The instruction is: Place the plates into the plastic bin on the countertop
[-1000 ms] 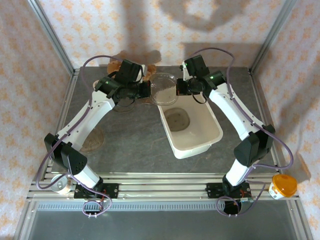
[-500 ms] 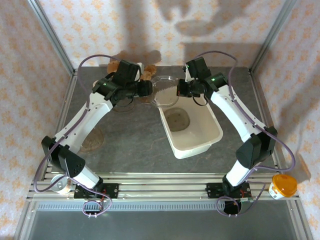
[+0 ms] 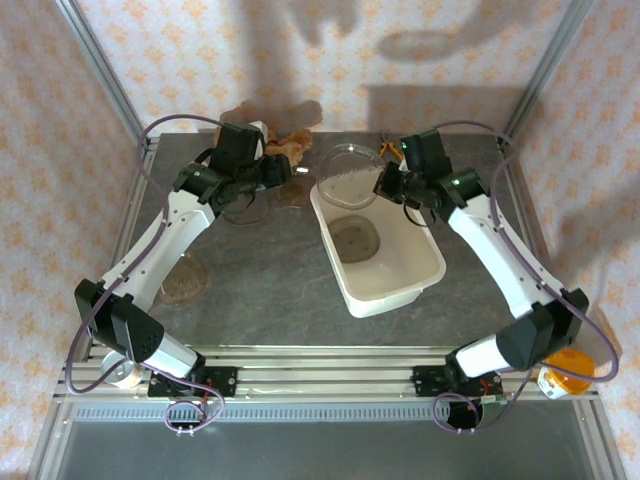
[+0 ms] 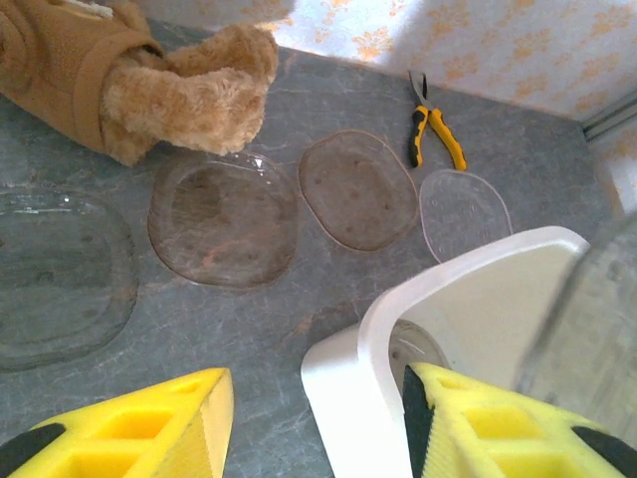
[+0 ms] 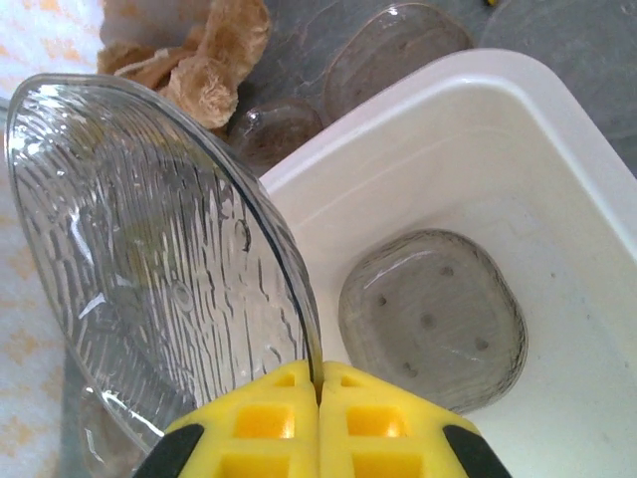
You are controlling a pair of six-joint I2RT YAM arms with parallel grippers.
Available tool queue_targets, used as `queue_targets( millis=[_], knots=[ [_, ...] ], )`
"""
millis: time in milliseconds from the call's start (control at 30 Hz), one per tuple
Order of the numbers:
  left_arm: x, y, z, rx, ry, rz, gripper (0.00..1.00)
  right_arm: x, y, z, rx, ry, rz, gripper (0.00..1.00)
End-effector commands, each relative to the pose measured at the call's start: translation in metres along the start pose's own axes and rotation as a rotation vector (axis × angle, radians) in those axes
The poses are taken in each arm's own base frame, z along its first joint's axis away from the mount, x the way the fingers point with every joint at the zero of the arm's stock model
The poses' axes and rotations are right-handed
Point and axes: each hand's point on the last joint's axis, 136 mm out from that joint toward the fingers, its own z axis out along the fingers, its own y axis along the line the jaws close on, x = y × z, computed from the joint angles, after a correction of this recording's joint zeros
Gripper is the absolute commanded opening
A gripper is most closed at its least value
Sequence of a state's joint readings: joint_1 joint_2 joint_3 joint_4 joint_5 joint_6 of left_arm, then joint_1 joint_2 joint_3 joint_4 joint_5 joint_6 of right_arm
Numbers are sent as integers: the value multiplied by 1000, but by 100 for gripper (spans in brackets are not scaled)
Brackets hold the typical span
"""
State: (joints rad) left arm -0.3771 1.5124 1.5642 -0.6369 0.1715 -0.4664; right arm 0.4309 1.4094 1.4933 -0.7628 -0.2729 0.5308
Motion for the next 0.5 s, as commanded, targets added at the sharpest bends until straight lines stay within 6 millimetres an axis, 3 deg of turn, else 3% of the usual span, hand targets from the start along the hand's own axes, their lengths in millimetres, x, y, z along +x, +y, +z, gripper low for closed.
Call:
queue_targets(
  millis=[0,200,467],
  knots=[
    [-5,2,10,7,-17,-23,49,-3,-10,-15,5,-73,170,0],
    [-4,17,20,-47,-18,-44,49,12,-40,-17,62,-117,345,0],
    [4,46,30,-120,26,-116,50,35,-57,8,54,-118,556,0]
  ],
)
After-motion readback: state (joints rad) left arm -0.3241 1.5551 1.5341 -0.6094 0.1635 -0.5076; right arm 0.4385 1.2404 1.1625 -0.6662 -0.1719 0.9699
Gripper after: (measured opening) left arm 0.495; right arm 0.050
